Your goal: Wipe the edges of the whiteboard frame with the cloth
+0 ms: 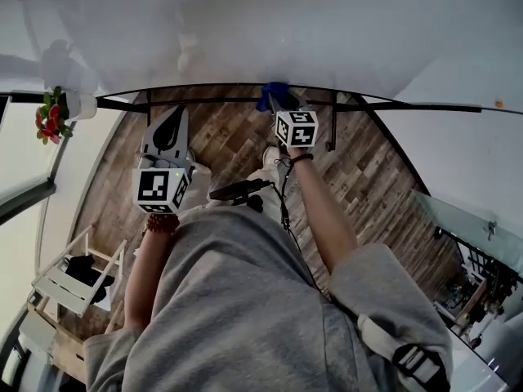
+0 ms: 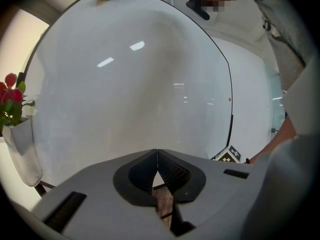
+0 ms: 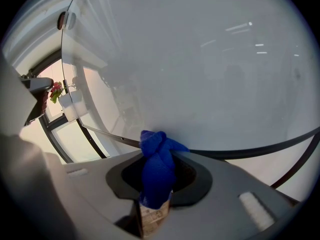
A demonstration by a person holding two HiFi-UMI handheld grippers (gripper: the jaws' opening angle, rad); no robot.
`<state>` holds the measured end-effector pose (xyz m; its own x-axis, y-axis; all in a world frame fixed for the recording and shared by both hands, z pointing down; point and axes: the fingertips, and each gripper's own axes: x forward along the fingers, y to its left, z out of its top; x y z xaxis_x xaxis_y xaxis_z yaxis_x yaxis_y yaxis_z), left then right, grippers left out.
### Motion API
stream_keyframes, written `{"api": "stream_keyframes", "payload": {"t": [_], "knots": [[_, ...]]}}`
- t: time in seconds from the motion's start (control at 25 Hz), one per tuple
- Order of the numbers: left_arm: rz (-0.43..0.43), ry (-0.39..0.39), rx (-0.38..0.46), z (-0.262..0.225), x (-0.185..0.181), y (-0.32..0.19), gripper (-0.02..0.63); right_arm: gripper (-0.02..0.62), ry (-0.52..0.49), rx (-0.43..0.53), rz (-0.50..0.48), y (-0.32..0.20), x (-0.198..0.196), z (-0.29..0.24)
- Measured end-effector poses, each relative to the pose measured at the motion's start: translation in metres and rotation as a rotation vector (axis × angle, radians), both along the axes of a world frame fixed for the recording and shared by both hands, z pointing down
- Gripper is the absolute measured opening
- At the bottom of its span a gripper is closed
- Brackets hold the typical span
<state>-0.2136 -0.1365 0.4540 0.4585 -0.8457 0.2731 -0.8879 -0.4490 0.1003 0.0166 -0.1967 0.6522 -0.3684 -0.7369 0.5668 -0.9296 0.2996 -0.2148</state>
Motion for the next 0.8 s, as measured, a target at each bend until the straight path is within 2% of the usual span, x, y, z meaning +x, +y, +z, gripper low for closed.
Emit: {"api": "stream_keyframes", "payload": {"t": [0.52,0.8], "knots": [[0.047,-0.008,0.027,-0.015,-0.007,-0.017,0.009,0.103,-0.016,-0.007,-0.008,-0.001,-0.033,-0.004],[0.06,-0.025,0.025,-0.019,-0.029,-0.006,0.009,0.103,-0.022,-0.006,-0.006,-0.001,-0.054,-0.004]]}}
